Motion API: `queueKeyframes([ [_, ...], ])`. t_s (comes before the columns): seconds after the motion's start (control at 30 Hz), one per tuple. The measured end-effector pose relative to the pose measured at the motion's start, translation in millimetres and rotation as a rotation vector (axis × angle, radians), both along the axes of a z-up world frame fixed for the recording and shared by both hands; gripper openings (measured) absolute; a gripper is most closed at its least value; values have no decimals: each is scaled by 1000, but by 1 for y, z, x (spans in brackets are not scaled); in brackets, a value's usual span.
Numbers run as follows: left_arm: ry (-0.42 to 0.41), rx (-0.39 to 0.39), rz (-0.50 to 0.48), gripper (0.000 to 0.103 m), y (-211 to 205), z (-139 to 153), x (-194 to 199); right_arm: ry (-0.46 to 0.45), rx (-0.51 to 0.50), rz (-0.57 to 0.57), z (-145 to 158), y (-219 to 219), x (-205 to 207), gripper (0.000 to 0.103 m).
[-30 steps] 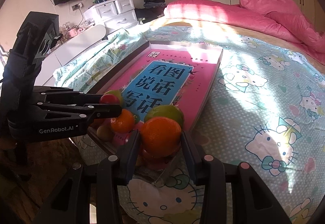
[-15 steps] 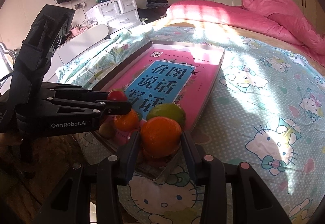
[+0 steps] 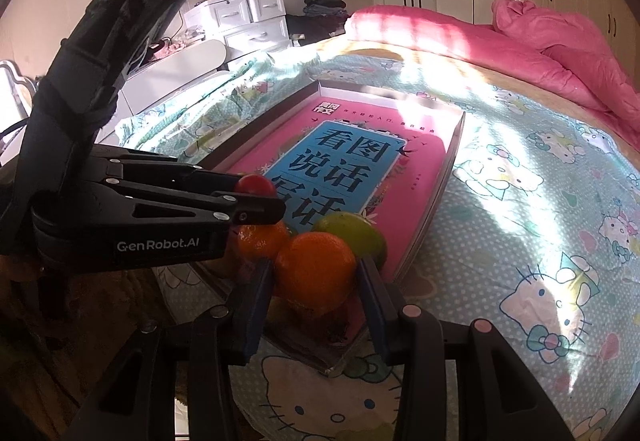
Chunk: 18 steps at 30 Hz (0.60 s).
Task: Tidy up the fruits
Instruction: 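Lower the tomato with the left tool while the right lowers the orange, then release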
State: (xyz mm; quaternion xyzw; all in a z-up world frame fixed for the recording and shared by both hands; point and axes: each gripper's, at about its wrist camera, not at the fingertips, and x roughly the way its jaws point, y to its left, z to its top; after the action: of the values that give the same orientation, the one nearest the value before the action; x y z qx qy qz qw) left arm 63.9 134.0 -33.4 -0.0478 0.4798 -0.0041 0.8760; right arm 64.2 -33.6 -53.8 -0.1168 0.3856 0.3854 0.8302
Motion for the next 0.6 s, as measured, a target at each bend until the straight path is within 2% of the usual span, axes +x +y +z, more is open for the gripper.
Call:
queueKeyframes([
  [0.23, 13, 4, -7, 34, -4, -2, 3, -3, 3, -42, 0, -8, 6, 43],
  [0.43, 14, 9, -17, 37, -7, -3, 3, -24, -36, -49, -6, -2, 8, 43],
  [0.6, 12, 2, -12, 37, -6, -2, 3, -6, -27, -55, -5, -3, 9, 46],
])
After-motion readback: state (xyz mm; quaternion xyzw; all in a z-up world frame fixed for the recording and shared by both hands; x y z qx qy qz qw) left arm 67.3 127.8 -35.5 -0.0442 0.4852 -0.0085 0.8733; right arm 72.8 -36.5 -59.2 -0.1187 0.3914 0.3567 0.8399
